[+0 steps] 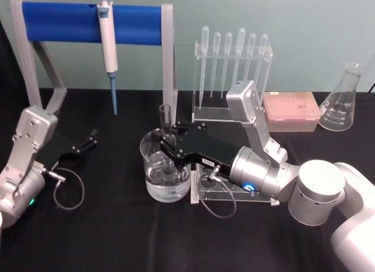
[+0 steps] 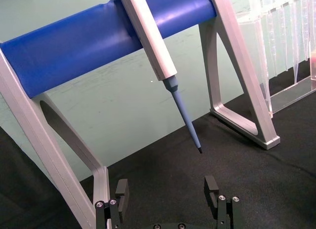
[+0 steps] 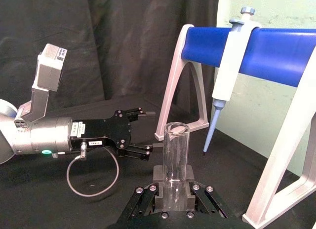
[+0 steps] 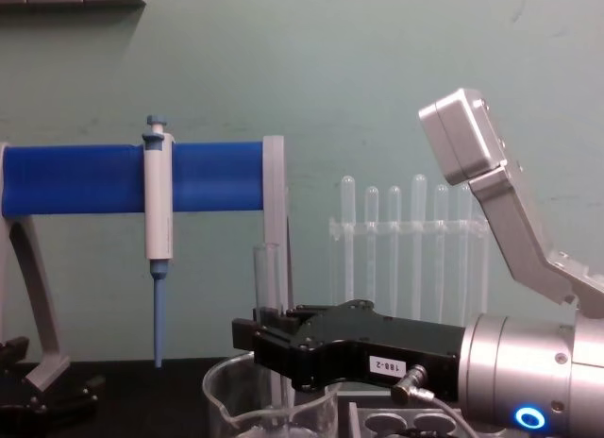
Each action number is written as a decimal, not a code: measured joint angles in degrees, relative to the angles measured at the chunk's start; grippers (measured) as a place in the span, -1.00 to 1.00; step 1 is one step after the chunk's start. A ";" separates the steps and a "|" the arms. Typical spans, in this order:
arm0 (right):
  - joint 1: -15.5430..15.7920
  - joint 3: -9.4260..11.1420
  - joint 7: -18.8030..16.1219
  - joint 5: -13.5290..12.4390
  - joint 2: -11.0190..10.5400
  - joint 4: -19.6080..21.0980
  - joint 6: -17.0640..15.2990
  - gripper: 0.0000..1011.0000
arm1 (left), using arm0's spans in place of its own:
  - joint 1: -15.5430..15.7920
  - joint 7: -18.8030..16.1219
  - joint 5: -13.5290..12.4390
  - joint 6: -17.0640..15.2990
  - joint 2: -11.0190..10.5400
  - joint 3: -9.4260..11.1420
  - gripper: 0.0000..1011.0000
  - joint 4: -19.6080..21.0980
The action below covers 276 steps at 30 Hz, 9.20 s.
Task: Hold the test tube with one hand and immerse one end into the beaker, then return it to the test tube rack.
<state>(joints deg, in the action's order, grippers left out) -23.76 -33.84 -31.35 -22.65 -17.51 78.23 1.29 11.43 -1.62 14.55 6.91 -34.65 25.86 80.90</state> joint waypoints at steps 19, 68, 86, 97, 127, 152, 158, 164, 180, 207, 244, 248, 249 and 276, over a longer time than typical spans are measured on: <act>0.00 0.00 0.00 0.00 0.00 0.00 0.00 -0.55 | 0.00 0.00 0.00 0.00 0.00 0.00 0.98 0.00; 0.00 0.00 0.00 0.00 0.00 0.00 0.00 -0.55 | 0.00 0.00 0.00 0.00 0.00 0.00 0.98 0.00; 0.00 0.00 0.00 0.00 0.00 0.00 0.00 -0.55 | 0.00 0.00 0.00 0.00 0.00 0.00 0.98 0.00; 0.00 0.00 0.00 0.00 0.00 0.00 0.00 -0.55 | 0.00 0.00 0.00 0.00 0.00 0.00 0.98 0.00; 0.00 0.00 0.00 0.00 0.00 0.00 0.00 -0.55 | 0.00 0.00 0.00 0.00 0.00 0.00 0.98 0.00; 0.00 0.00 0.00 0.00 0.00 0.00 0.00 -0.55 | 0.00 0.00 0.00 0.00 0.00 0.00 0.98 0.00; 0.00 0.00 0.00 0.00 0.00 0.00 0.00 -0.56 | 0.00 0.00 0.00 0.00 0.00 0.00 0.98 0.00; 0.00 0.00 0.00 0.00 0.00 0.00 0.00 -0.55 | 0.00 0.00 0.00 0.00 0.00 0.00 0.98 0.00; 0.19 0.38 0.00 0.22 0.07 0.29 0.00 -0.55 | 0.00 0.00 0.00 0.00 0.00 0.00 0.98 0.00; 2.86 8.03 4.77 -5.45 -7.87 22.79 -7.54 -0.55 | 0.00 0.00 0.00 0.00 0.00 0.00 0.98 0.00; 12.55 11.44 6.72 -2.71 -12.76 20.43 -5.98 -0.55 | 0.00 0.00 0.00 0.00 0.00 0.00 0.98 0.00; 12.31 11.12 6.44 -2.24 -12.37 19.68 -5.71 -0.55 | 0.00 0.00 0.00 0.00 0.00 0.00 0.98 0.00; 12.20 11.00 6.28 -1.99 -12.20 19.19 -5.38 -0.55 | 0.00 0.00 0.00 0.00 0.00 0.00 0.98 0.00; 11.37 8.80 3.91 1.56 -11.93 14.89 -6.48 -0.50 | 0.00 0.00 0.00 0.00 0.00 0.00 0.98 0.00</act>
<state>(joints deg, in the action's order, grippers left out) -12.39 -25.04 -27.43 -21.09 -29.44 93.12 -5.18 11.43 -1.62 14.55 6.91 -34.64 25.86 80.90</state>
